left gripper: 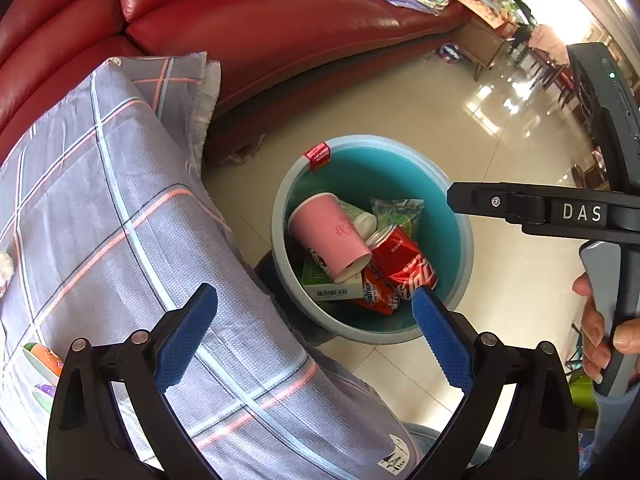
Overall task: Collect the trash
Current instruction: 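Open both tools over the teal bin, dropping cup and can, then bring both tools back over the table toward the white-and-red bowls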
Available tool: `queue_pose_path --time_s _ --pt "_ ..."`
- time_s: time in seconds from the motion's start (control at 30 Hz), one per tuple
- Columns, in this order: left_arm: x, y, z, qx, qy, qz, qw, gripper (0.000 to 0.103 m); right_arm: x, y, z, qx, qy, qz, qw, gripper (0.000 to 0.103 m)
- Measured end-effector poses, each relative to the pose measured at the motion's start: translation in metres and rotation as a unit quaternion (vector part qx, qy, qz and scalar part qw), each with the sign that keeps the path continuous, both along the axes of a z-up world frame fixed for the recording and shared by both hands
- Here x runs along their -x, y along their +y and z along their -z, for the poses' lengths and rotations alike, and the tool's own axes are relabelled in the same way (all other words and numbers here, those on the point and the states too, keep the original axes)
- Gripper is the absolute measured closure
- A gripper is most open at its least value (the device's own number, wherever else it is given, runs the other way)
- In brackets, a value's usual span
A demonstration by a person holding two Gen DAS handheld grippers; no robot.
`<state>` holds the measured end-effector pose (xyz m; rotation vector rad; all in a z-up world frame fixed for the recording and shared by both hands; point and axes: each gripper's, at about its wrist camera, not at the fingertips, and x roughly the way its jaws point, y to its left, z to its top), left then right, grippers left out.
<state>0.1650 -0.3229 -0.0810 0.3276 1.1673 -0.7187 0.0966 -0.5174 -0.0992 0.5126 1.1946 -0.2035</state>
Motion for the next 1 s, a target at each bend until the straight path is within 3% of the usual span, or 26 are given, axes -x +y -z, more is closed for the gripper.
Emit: queue_pose_path --time_s 0.53,1.0 --pt "0.006 0.027 -0.015 0.022 -0.007 -0.009 0.9997 0.004 0.005 0.021 -0.013 0.033 0.014 0.001 0.999 0.016" --pt "0.008 0.088 -0.027 0.039 -0.014 -0.054 0.9977 0.004 -0.002 0.071 -0.029 0.041 0.007 -0.030 0.999 0.016"
